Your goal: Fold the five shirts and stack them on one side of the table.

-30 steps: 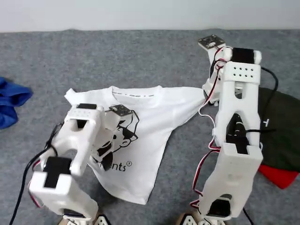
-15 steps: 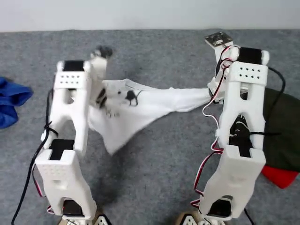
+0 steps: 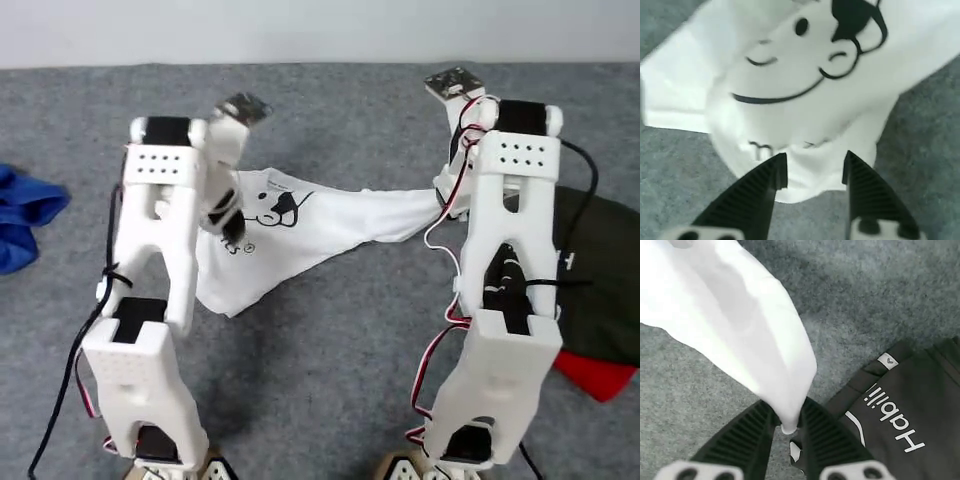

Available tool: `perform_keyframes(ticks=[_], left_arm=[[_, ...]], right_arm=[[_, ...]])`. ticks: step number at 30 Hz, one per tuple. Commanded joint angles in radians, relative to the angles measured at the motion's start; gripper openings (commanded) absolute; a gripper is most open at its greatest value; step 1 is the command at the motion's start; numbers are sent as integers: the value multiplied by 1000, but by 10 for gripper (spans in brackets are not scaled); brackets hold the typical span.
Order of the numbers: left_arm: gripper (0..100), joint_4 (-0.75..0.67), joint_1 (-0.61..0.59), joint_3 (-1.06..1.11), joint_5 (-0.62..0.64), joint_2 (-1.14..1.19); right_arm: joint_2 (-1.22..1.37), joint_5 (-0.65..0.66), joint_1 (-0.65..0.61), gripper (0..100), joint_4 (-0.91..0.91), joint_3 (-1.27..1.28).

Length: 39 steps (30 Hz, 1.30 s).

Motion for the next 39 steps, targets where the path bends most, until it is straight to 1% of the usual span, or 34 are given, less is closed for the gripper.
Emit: perform_keyframes(ticks=[1, 4, 7, 14, 16, 22, 26, 30, 35, 38, 39], left_arm=[[191, 31, 63, 127, -66, -104], [191, 23, 114, 239, -80, -126], [191, 3, 115, 292, -78, -115], [191, -34, 21, 294, -86, -12], [191, -44, 11, 294, -98, 26], [191, -71, 54, 294, -74, 74], [191, -123, 60, 303, -64, 87], [189, -135, 58, 306, -64, 163], [103, -112, 61, 262, -64, 213], [17, -101, 66, 231, -64, 209], [2, -80, 66, 211, -64, 204]], right_arm=[[-68, 6, -7, 10, 13, -8], [-47, 6, -4, 10, 13, -8], [-16, 6, -2, 10, 19, -8], [4, 2, -8, 10, 16, -8], [5, 2, -8, 10, 13, -8], [5, 6, -8, 10, 10, -8], [5, 6, -8, 10, 10, -8], [5, 3, -8, 10, 10, -8], [-2, 2, -8, 10, 19, -12], [-15, 2, -8, 10, 22, -14], [-25, 2, -8, 10, 28, -14]])
